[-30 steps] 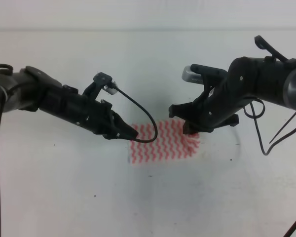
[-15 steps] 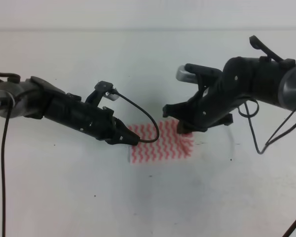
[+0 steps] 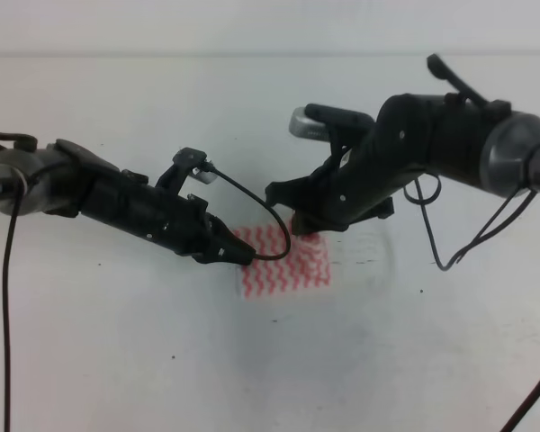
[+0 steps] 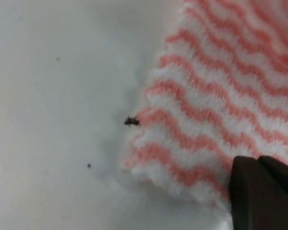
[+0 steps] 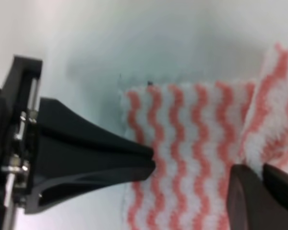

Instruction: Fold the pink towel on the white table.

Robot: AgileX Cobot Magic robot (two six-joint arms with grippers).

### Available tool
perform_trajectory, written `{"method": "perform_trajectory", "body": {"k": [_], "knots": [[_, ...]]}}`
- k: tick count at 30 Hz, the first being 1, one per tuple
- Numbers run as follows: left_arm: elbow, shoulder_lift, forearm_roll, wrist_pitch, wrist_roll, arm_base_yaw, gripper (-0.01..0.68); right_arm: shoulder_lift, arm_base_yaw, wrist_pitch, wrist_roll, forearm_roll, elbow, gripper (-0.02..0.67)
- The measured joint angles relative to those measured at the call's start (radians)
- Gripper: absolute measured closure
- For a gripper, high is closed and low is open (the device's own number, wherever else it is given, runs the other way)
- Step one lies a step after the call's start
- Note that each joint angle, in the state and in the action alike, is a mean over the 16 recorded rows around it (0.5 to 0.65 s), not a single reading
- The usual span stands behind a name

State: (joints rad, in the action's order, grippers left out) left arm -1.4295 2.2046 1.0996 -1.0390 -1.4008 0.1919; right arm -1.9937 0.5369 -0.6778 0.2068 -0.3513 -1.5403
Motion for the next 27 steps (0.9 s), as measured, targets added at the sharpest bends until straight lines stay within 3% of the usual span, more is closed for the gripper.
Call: {"method": "perform_trajectory", "body": {"k": [27], "knots": [[0.001,-0.030,0.052,-0.147,-0.050,-0.066,0.678,-0.035,0.021,0.019,-0.002,-0.014,-0.007,0.664]]}}
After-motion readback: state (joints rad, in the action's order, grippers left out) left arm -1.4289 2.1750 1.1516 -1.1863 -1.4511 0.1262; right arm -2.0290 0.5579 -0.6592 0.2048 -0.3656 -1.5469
